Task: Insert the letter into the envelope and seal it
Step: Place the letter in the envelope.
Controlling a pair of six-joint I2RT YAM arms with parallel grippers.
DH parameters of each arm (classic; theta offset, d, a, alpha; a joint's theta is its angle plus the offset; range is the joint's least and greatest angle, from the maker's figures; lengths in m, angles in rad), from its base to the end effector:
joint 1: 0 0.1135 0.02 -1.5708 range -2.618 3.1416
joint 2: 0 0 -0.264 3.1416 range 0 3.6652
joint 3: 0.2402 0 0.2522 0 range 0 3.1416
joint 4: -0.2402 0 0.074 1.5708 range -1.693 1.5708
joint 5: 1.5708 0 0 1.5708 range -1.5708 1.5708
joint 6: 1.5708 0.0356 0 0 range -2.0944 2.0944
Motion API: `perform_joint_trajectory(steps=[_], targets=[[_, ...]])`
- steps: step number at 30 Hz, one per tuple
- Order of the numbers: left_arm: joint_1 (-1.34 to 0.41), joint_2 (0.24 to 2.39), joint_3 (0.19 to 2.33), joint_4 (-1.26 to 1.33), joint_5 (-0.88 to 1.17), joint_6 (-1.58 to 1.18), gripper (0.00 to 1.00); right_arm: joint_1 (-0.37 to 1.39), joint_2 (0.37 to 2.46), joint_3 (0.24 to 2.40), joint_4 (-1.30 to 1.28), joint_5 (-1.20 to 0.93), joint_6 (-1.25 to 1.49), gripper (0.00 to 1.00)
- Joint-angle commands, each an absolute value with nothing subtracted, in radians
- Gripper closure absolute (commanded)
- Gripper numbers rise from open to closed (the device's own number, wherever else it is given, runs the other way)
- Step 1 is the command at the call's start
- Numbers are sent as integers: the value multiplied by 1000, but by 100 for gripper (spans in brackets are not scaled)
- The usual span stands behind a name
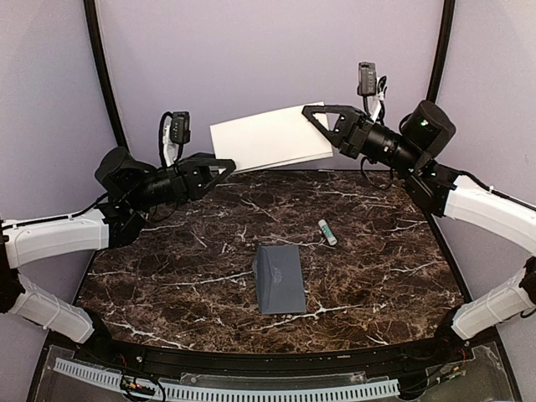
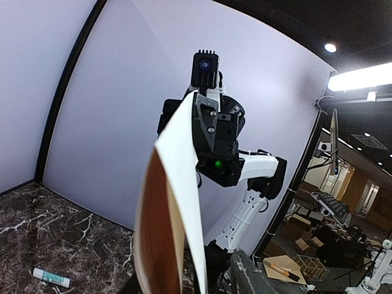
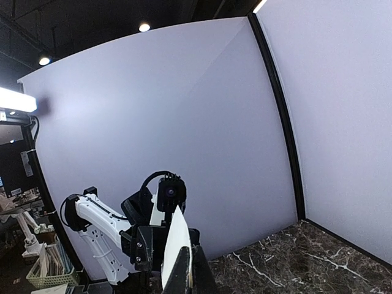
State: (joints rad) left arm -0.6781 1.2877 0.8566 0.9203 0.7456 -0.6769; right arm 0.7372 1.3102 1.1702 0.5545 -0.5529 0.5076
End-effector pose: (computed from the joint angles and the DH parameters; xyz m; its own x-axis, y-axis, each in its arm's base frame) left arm 0.2047 -0.1959 0.3662 -0.2955 -0.3529 -0.8878 0.9520 -0.0315 -0.3044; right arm 0.2083 0.2144 0.4358 -0.1905 0.3858 -0.9027 -0.9559 0.1366 0.2601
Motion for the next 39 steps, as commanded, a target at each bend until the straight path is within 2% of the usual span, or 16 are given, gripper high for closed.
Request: perform_joint_trajectory(steps=[1, 10, 15, 16, 19, 20, 21, 23, 28, 31, 36, 39], targets=[[-676, 1300, 853, 1001, 788, -729, 66, 746, 1314, 1165, 623, -559, 523, 100], [-676, 1299, 841, 1040, 790, -765, 80, 745, 1303, 1149, 608, -555, 524, 100], [-676, 1294, 842, 1008, 782, -760, 96, 745, 1281, 1123, 568, -546, 529, 100], [-675, 1290, 840, 993, 778, -750, 98, 745, 1274, 1113, 555, -536, 529, 90], [-673, 1270, 837, 903, 789, -699, 100, 744, 1234, 1083, 508, -511, 541, 37], [-672, 1262, 837, 884, 803, -690, 100, 742, 1216, 1076, 477, -501, 536, 26], [-672, 1257, 837, 834, 829, -667, 100, 740, 1198, 1073, 435, -480, 527, 18], [-671, 1238, 840, 717, 866, -603, 100, 735, 1155, 1089, 268, -394, 493, 11], [-670, 1211, 899, 303, 910, -346, 100, 718, 1137, 1212, -103, -303, 381, 9], [-671, 1228, 954, 46, 917, -186, 100, 718, 1185, 1313, -280, -345, 324, 10], [-677, 1300, 1052, -258, 934, -28, 100, 761, 1352, 1492, -562, -453, 227, 19], [-685, 1329, 1109, -329, 931, 16, 100, 803, 1457, 1579, -675, -508, 179, 24]])
